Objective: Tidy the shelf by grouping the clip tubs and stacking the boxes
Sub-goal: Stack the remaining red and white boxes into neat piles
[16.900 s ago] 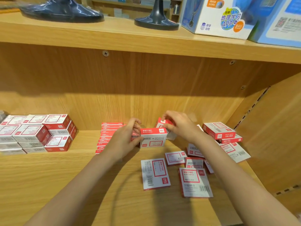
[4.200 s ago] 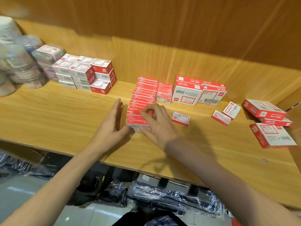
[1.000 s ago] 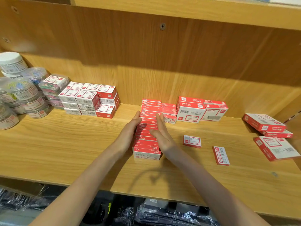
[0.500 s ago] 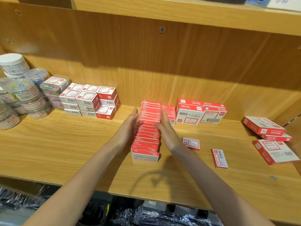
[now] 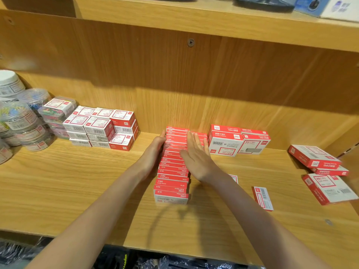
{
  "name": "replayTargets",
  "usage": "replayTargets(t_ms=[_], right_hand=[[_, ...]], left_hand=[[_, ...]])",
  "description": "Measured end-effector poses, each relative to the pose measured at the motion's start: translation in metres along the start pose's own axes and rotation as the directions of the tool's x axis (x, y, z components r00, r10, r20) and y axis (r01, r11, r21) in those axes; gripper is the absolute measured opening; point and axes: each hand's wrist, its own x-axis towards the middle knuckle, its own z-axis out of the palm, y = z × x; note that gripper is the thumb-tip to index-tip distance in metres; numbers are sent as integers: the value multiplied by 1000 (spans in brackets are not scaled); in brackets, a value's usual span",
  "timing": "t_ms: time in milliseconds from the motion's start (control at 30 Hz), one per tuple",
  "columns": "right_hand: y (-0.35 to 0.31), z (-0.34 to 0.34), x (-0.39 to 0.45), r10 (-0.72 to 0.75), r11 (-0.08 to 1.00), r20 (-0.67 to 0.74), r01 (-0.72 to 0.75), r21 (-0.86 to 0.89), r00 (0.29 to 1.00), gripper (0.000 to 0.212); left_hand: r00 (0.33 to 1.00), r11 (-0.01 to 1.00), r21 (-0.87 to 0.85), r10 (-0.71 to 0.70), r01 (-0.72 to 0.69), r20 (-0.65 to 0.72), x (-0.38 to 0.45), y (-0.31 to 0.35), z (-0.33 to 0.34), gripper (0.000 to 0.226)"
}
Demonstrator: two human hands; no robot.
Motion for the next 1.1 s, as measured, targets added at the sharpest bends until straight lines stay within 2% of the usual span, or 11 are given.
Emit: replayTargets(t_ms=[233,367,533,667,733,867,967,1100], right_hand=[[0,-5,-1,-1,1000,37,1,-2,999,59],[-3,-14,4,4,999,-15,-4,40,1000,59],[-10,-17,5,6,997,35,-8,78,999,58],[-15,-26,-2,22,985,63,-33,167,998,56],[-15,-28,-3,39,973,82,-57,225,996,57],[-14,-23,1,62,961,95,-85,262,994,61],[-12,-21,3,32,971,99,-55,232,995,61],[-13,-22,1,-10,981,90,-8,196,996,59]], left_hand=[[999,999,16,41,-41,-6,2,-5,-4,37],[1000,1000,11,26,-25,-1,6,-3,-7,50],[999,997,62,35,-35,-4,15,-6,-12,74],[999,1000,-22,16,-16,-29,19,-7,-14,53],[1000,998,-58,11,-12,-29,18,-5,-13,51],[997,999,17,47,-46,-54,18,-6,-12,31],[999,999,45,22,-20,-42,20,-7,-11,42],[999,998,64,-17,20,-38,17,-3,-9,30]])
